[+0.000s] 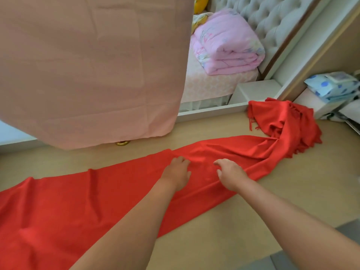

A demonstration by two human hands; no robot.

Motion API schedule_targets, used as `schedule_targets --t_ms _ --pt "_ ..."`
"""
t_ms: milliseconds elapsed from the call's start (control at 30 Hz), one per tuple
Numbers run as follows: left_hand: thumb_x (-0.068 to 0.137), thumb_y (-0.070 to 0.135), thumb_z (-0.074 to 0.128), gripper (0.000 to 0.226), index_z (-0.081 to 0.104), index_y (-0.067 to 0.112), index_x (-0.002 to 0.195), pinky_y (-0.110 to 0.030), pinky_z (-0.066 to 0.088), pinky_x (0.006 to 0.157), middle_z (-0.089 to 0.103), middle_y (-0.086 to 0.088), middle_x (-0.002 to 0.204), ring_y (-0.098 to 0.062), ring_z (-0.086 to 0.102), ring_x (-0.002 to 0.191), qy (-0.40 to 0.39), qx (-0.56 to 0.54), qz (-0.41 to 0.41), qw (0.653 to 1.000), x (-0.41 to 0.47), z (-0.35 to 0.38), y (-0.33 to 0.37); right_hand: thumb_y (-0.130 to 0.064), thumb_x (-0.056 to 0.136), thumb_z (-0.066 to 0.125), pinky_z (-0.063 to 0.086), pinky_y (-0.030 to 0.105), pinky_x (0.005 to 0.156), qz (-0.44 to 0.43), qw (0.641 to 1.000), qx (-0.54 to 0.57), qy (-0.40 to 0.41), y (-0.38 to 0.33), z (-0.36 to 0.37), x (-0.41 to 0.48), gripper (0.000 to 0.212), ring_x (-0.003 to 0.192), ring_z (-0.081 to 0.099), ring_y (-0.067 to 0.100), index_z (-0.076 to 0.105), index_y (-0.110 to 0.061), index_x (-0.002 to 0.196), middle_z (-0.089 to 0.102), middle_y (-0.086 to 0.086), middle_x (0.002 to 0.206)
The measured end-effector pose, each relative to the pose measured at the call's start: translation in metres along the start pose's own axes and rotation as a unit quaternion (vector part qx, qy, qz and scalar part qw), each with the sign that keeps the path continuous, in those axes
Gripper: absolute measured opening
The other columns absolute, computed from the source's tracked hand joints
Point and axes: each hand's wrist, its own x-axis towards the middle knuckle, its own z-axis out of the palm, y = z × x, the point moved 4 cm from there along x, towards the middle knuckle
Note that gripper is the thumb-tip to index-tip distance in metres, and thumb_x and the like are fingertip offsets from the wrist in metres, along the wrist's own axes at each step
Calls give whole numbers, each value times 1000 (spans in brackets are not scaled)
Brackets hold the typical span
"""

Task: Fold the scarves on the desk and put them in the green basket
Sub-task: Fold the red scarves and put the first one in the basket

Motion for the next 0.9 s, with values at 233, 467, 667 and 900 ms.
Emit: schedule_targets --t_ms 233,467,667,900 --pt "92 69 33 83 -15 38 153 -67 -2 113 -31 1 158 -32 -26 146 -100 87 -147 980 52 31 -11 -37 91 64 8 53 121 -38 990 -32 -130 42 11 41 89 152 -10 21 4 -39 157 -16 1 165" --pt "93 44 52 64 29 29 150 -49 29 111 22 -5 156 -29 23 142 78 68 -74 992 37 21 10 -38 83 65 12 44 123 -123 992 19 -12 54 12 25 82 152 6 20 25 -35 154 6 4 165" --pt "69 65 61 52 56 32 109 -37 43 82 52 5 108 -18 47 104 29 84 93 992 -8 53 42 -19 67 59 38 38 103 -151 988 -8 39 59 26 -21 60 130 41 25 57 -28 126 42 4 140" --pt "88 24 59 21 67 26 107 -30 42 80 63 1 109 -22 59 104 -45 23 78 996 -44 69 35 0 82 50 42 36 95 -151 984 -98 7 57 34 -59 64 120 46 22 48 -34 136 41 0 135"
